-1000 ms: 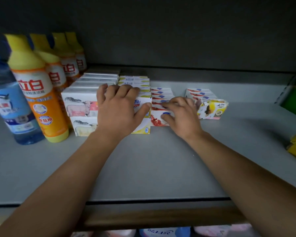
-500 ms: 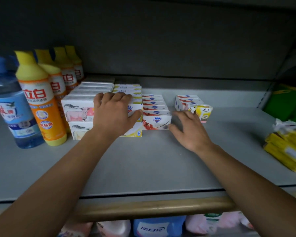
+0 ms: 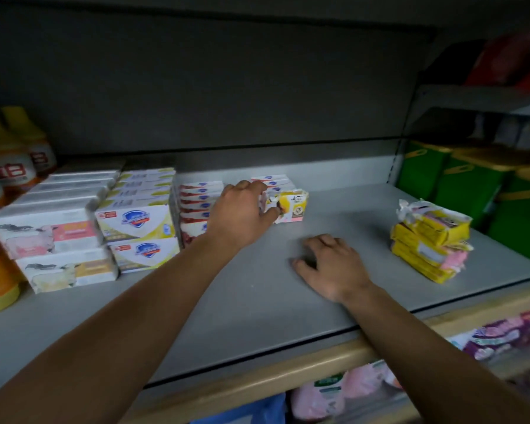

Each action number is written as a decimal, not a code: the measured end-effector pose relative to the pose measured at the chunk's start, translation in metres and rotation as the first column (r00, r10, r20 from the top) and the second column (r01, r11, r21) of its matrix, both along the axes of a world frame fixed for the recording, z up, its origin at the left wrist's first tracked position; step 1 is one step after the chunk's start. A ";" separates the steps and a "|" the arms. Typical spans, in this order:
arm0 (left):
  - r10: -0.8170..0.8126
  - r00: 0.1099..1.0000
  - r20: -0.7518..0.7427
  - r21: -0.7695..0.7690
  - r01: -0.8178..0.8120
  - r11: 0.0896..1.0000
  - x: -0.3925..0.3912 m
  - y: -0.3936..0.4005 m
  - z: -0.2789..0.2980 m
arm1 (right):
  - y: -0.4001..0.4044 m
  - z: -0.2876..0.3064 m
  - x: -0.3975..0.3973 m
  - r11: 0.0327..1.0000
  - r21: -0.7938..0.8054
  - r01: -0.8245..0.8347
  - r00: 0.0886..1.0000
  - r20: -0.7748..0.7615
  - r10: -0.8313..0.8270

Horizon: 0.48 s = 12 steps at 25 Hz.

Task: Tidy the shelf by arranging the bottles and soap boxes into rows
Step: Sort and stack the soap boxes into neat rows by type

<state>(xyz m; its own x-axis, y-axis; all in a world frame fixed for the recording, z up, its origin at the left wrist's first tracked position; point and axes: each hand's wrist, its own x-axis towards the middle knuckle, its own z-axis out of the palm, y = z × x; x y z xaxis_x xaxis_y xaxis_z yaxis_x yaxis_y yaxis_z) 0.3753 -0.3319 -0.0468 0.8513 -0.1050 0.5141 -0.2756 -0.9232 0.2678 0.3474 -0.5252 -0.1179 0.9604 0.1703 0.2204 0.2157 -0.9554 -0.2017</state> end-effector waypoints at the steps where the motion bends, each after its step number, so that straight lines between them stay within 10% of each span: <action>1: 0.012 1.000 -0.024 0.023 -0.012 1.000 0.014 -0.007 -0.005 | -0.001 0.000 0.001 1.000 0.004 0.004 1.000 0.005 -0.004; 12: 0.172 0.980 0.097 0.430 -0.197 0.881 0.065 -0.039 -0.028 | -0.008 -0.001 0.003 0.998 0.056 -0.008 1.000 0.011 0.007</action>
